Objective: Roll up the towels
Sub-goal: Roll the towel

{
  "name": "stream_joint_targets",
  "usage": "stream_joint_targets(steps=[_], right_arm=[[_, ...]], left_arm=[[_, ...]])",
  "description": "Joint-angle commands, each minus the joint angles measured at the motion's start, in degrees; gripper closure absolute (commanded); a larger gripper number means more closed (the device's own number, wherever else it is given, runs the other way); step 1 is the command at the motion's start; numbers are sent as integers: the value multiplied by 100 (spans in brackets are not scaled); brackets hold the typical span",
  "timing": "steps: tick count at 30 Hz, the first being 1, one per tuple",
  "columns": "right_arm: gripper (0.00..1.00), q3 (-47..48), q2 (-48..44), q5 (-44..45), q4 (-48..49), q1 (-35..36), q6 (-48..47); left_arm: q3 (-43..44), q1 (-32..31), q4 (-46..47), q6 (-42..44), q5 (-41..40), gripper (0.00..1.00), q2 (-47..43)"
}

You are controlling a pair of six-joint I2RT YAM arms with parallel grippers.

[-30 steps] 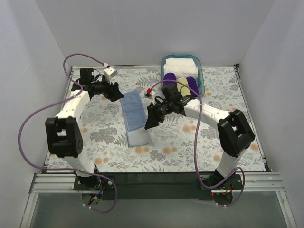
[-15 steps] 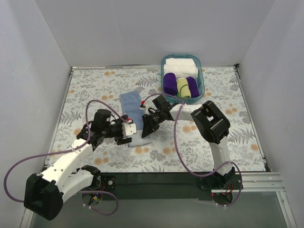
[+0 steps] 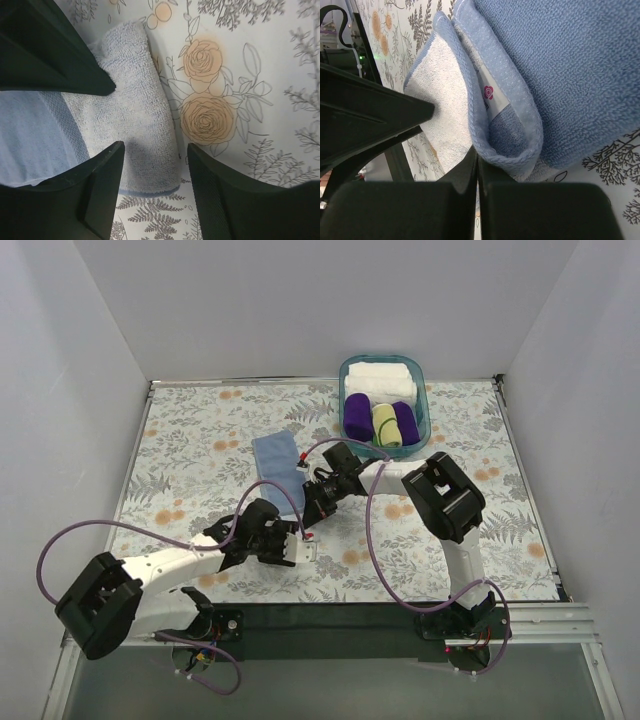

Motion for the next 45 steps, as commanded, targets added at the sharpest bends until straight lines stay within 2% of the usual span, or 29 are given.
stream_joint_targets(steps=[1, 4, 5, 7, 8, 11, 16, 19, 23, 28, 37, 41, 45], right_arm=[[99, -224, 183, 335, -160, 23, -163], [99, -303, 175, 388, -168, 40, -207], [99, -347, 166, 397, -186, 41, -224], [99, -470, 61, 423, -186, 49, -207], [99, -523, 26, 432, -177, 49, -207], [99, -708, -141, 406, -203, 76, -286], [99, -700, -651, 362, -308, 67, -504], [99, -332, -906, 370, -764, 50, -716], [99, -76, -1126, 327, -854, 58, -883], [97, 109, -819, 248, -854, 119, -901], [98, -13, -397, 624, -845, 629, -1243], [99, -189, -388, 906, -854, 709, -1349], [99, -269, -467, 1030, -889, 709, -1358]], left_arm=[[-62, -35, 578, -6, -453, 52, 324], [8, -44, 500, -120, -497, 67, 729], [182, -44, 360, -147, -384, 77, 799], [385, -35, -279, -182, -77, 85, 879], [490, -44, -527, -199, 403, 94, 844], [807, -9, -1275, -331, 1318, 100, 598], [1246, 105, -2240, -235, 2182, 100, 756], [1230, 149, -2357, -200, 2324, 100, 818], [1177, 307, -2357, -129, 2359, 100, 739], [1273, 457, -2436, -129, 2447, 100, 765], [1669, 1291, -2857, 125, 2983, 84, 879], [1862, 1818, -2885, 90, 3176, 83, 1203], [1968, 2065, -2955, 170, 3256, 84, 1722]])
